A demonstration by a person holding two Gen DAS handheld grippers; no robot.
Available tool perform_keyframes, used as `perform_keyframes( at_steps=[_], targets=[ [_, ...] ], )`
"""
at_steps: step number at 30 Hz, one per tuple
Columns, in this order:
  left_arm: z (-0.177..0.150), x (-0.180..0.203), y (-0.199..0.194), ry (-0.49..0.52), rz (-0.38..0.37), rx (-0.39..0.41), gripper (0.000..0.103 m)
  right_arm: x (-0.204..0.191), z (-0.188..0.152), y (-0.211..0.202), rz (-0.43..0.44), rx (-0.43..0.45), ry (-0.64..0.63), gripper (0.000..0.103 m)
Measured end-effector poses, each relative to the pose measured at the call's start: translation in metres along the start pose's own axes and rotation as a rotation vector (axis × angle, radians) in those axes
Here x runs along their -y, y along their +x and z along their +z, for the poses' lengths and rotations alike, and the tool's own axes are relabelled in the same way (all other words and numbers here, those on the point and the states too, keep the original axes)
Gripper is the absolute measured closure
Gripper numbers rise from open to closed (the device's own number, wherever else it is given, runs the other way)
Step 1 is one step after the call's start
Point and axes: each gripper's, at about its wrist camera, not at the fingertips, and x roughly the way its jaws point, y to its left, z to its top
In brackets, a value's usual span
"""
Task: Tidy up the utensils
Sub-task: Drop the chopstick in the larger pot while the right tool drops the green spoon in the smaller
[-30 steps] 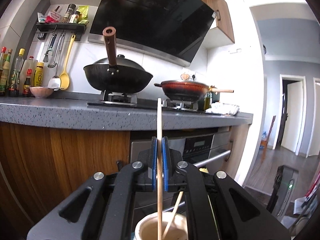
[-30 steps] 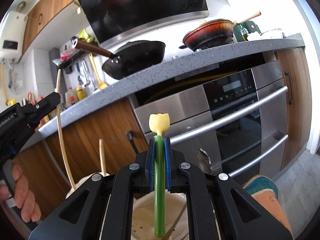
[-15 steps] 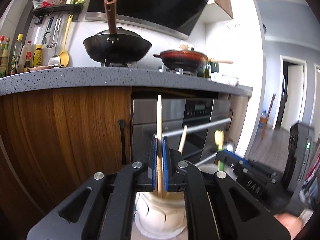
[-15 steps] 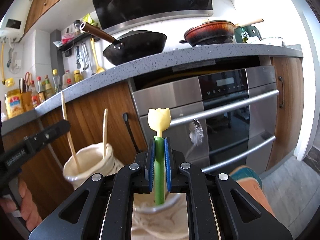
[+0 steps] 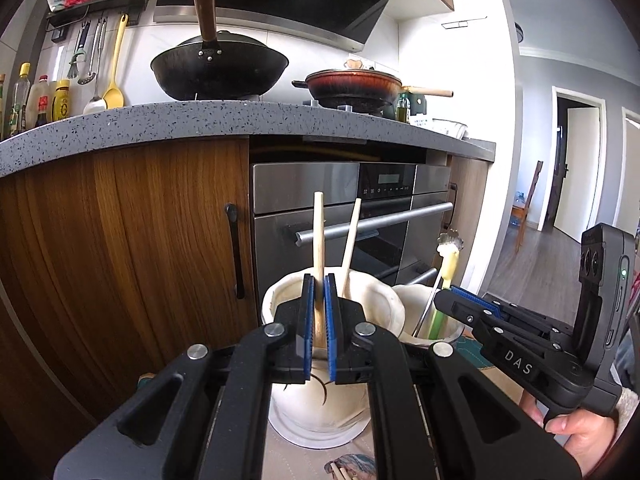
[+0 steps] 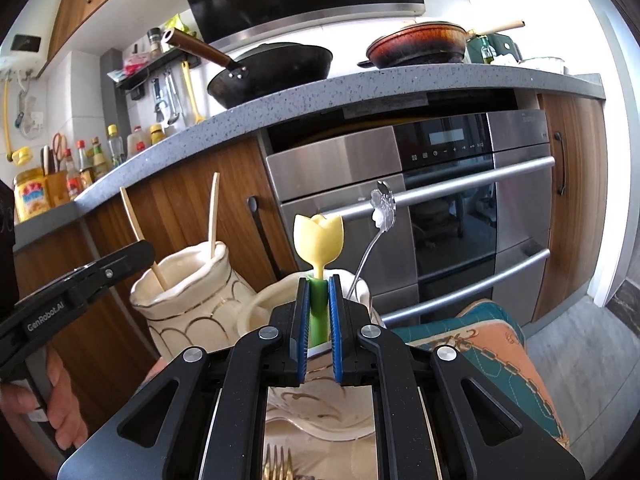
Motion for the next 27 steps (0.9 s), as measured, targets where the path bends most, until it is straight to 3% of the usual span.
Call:
perform_keyframes(
  at_steps=[4, 8, 10, 14, 16, 21, 22, 25, 27],
  targets=[
    [0.000, -0.001, 0.002, -0.002, 0.002, -0.006, 0.094, 0.001, 0.001, 0.001, 0.000, -0.002, 0.000, 0.092],
    [-0.001, 0.000, 0.002, 0.003, 0.011, 0.002, 0.077, 0.002, 0.000, 0.000, -0.002, 0.003, 0.000, 0.090],
    [-0.001, 0.001, 0.001, 0.011, 0.016, 0.005, 0.077, 0.002, 0.000, -0.001, 0.002, 0.008, 0.002, 0.080],
    [0.000, 0.001, -0.005, 0.017, 0.032, 0.022, 0.064, 0.001, 0.002, -0.007, -0.002, 0.029, -0.001, 0.069],
    [-0.001, 0.000, -0.009, 0.015, 0.037, 0.028, 0.059, 0.001, 0.003, -0.013, -0.005, 0.046, 0.005, 0.056],
    [-0.004, -0.006, -0.024, -0.009, 0.077, 0.061, 0.011, 0.006, 0.004, -0.034, -0.022, 0.077, 0.044, 0.027],
    [-0.005, -0.007, -0.027, -0.015, 0.086, 0.071, 0.007, 0.007, 0.004, -0.037, -0.018, 0.080, 0.051, 0.021],
    [-0.010, -0.010, -0.039, -0.035, 0.109, 0.080, 0.005, 0.008, 0.001, -0.052, -0.017, 0.097, 0.064, 0.009],
    [-0.013, -0.012, -0.045, -0.044, 0.124, 0.074, 0.005, 0.007, -0.002, -0.061, -0.019, 0.098, 0.066, 0.007]
  ],
)
